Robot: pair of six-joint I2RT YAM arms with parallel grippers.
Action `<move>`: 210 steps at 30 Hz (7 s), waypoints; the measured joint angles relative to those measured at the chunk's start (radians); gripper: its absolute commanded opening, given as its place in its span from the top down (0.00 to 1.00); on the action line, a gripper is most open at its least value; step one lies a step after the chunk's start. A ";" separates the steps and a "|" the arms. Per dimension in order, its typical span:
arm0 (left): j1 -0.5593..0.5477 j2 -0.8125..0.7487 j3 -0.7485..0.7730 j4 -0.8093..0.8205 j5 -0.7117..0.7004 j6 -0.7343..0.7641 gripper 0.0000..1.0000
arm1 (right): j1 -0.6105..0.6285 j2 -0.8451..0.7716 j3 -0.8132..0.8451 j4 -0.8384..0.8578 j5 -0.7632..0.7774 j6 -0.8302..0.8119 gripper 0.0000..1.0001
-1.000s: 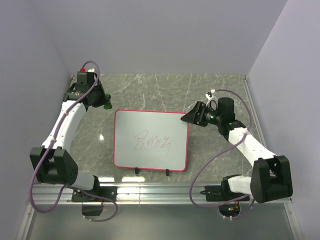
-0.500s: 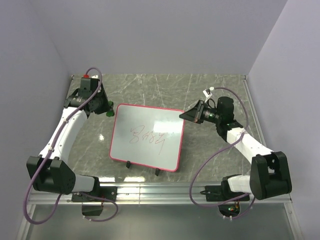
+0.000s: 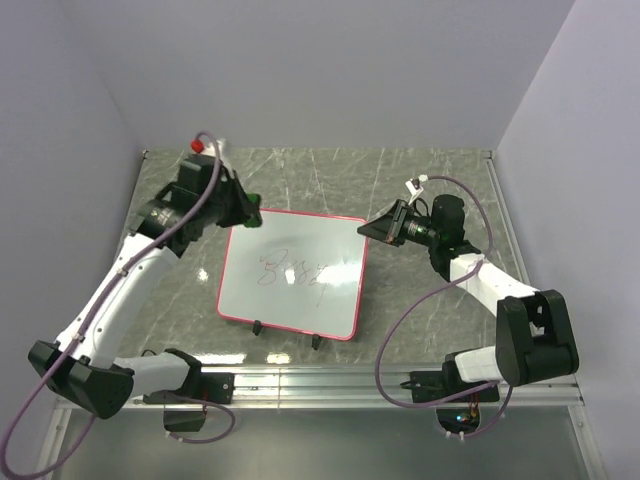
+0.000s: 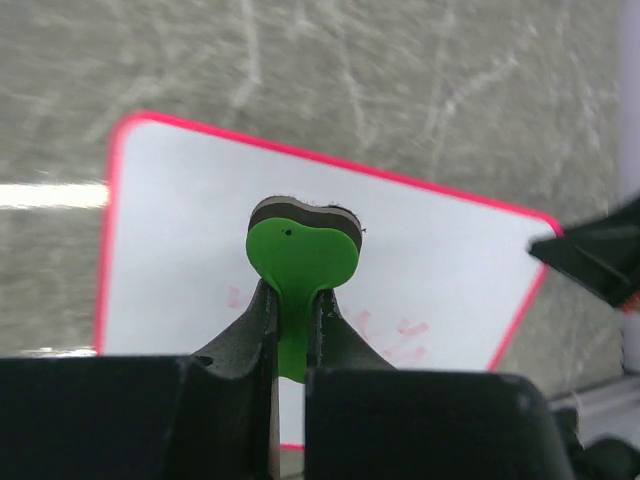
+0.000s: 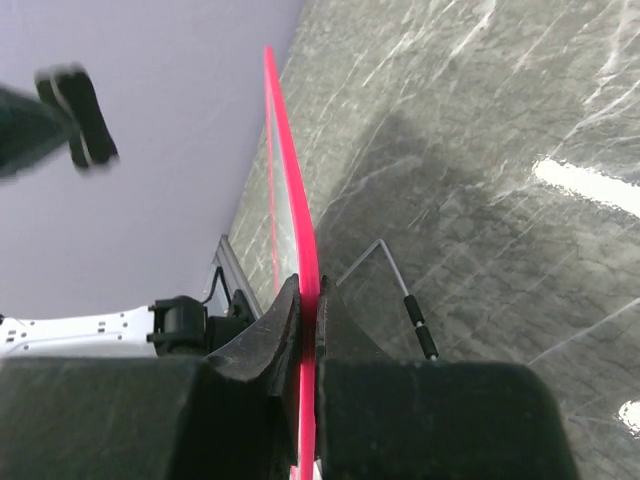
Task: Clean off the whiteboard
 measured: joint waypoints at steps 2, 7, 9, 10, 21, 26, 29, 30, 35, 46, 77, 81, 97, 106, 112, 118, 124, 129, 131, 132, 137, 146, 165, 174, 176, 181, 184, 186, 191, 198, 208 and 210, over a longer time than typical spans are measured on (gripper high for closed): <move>-0.074 -0.010 -0.040 0.026 -0.002 -0.026 1.00 | 0.000 0.000 0.000 -0.002 0.009 0.005 1.00; -0.249 -0.001 -0.166 0.063 -0.003 -0.106 1.00 | 0.001 -0.019 -0.001 -0.030 0.033 0.005 1.00; -0.342 0.032 -0.193 0.072 -0.023 -0.142 1.00 | 0.002 -0.035 -0.010 -0.036 0.039 0.002 1.00; -0.388 0.053 -0.196 0.077 -0.034 -0.156 1.00 | 0.003 -0.047 -0.019 -0.037 0.044 0.000 1.00; -0.611 0.219 -0.198 0.143 -0.114 -0.237 1.00 | 0.009 -0.167 -0.092 -0.088 0.076 -0.030 1.00; -0.616 0.233 -0.224 0.182 -0.131 -0.245 1.00 | 0.009 -0.182 -0.103 -0.095 0.076 -0.033 1.00; -0.618 0.253 -0.244 0.216 -0.124 -0.245 1.00 | 0.008 -0.185 -0.116 -0.099 0.083 -0.042 1.00; -0.621 0.257 -0.246 0.220 -0.124 -0.244 1.00 | 0.006 -0.185 -0.120 -0.103 0.083 -0.045 1.00; -0.623 0.264 -0.249 0.229 -0.133 -0.241 1.00 | 0.006 -0.185 -0.120 -0.112 0.087 -0.058 1.00; -0.498 0.078 -0.458 0.252 -0.155 -0.234 1.00 | 0.006 -0.177 -0.119 -0.105 0.080 -0.053 1.00; -0.579 0.182 -0.393 0.237 -0.050 -0.166 1.00 | -0.001 -0.147 -0.108 -0.091 0.087 -0.077 1.00; -0.504 0.130 -0.430 0.231 -0.054 -0.145 1.00 | -0.001 -0.147 -0.108 -0.092 0.093 -0.067 1.00; -0.698 0.476 -0.010 0.166 -0.076 -0.095 1.00 | -0.005 -0.146 -0.108 -0.099 0.108 -0.064 1.00; -0.678 0.385 -0.143 0.235 -0.085 -0.122 1.00 | -0.006 -0.155 -0.107 -0.114 0.113 -0.076 1.00; -0.596 0.222 -0.350 0.261 -0.101 -0.158 1.00 | -0.005 -0.157 -0.107 -0.122 0.110 -0.080 1.00; -0.578 0.146 -0.456 0.282 -0.109 -0.198 1.00 | -0.005 -0.157 -0.107 -0.121 0.098 -0.084 1.00; -0.647 0.158 -0.465 0.286 -0.133 -0.200 1.00 | -0.005 -0.156 -0.106 -0.118 0.098 -0.086 1.00; -0.754 0.220 -0.449 0.260 -0.131 -0.198 1.00 | -0.005 -0.150 -0.105 -0.117 0.097 -0.090 1.00; -0.783 0.237 -0.447 0.253 -0.130 -0.200 1.00 | -0.006 -0.150 -0.105 -0.116 0.096 -0.090 1.00; -0.798 0.242 -0.449 0.252 -0.130 -0.201 1.00 | -0.006 -0.150 -0.105 -0.116 0.096 -0.090 1.00; -0.801 0.238 -0.456 0.252 -0.133 -0.224 1.00 | -0.006 -0.151 -0.105 -0.116 0.094 -0.092 1.00; -0.612 0.192 -0.416 0.148 -0.131 -0.161 1.00 | -0.006 -0.154 -0.105 -0.113 0.103 -0.088 1.00; -0.208 0.095 -0.481 0.067 -0.270 -0.086 1.00 | -0.006 -0.189 -0.105 -0.151 0.124 -0.079 1.00; -0.050 0.098 -0.488 0.101 -0.185 -0.093 1.00 | -0.006 -0.190 -0.105 -0.153 0.124 -0.078 1.00; -0.072 0.102 -0.493 0.121 -0.165 -0.094 1.00 | -0.006 -0.190 -0.105 -0.152 0.124 -0.079 1.00; -0.271 0.141 -0.482 0.148 -0.175 -0.113 1.00 | -0.014 -0.190 -0.105 -0.147 0.130 -0.083 1.00; -0.381 0.154 -0.480 0.160 -0.174 -0.152 1.00 | -0.022 -0.190 -0.105 -0.143 0.134 -0.092 1.00; -0.433 0.154 -0.487 0.175 -0.172 -0.184 1.00 | -0.022 -0.190 -0.105 -0.142 0.134 -0.094 1.00; -0.465 0.128 -0.509 0.199 -0.179 -0.237 1.00 | -0.022 -0.190 -0.105 -0.139 0.130 -0.097 1.00; -0.180 0.005 -0.574 0.201 -0.164 -0.195 1.00 | -0.022 -0.190 -0.105 -0.143 0.127 -0.092 1.00; -0.131 0.100 -0.464 0.190 -0.176 -0.100 1.00 | -0.022 -0.190 -0.105 -0.142 0.126 -0.092 1.00; -0.196 0.150 -0.420 0.190 -0.183 -0.100 1.00 | -0.022 -0.190 -0.105 -0.142 0.127 -0.092 1.00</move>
